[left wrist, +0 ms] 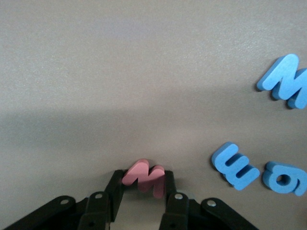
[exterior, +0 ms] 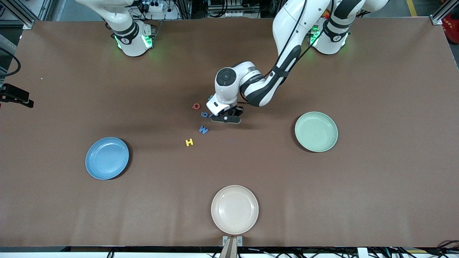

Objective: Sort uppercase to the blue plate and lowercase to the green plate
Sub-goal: 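Carry the pink m with the left gripper over the green plate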

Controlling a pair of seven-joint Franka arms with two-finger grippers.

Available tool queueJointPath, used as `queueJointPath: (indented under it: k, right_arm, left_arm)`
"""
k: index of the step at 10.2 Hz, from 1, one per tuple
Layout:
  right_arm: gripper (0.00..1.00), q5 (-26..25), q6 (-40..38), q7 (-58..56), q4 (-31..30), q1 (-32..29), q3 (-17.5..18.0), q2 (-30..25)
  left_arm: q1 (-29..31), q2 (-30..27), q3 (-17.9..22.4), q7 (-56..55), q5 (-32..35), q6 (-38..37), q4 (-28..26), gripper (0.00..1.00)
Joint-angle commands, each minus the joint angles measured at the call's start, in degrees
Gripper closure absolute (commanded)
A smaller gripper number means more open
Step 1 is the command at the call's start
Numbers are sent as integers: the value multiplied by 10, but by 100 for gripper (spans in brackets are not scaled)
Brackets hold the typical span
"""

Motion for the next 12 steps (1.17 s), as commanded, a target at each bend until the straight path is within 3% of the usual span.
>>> queueJointPath:
  k: [1, 7, 10, 12]
  right_arm:
    - [0, 0, 0, -5, 3, -1, 0, -2]
    - [0, 0, 2, -4, 3, 14, 0, 9]
    - [0, 20, 3, -5, 5, 24, 0, 22]
    - [0, 26, 6, -4, 7, 46, 1, 44]
  left_arm:
    - [10, -3, 7, 15, -16, -29, 15, 63]
    - [51, -55, 7, 51, -24, -70, 24, 63]
    - [104, -104, 8, 165, -118, -162, 23, 63]
    - [143, -128, 9, 181, -119, -198, 22, 65]
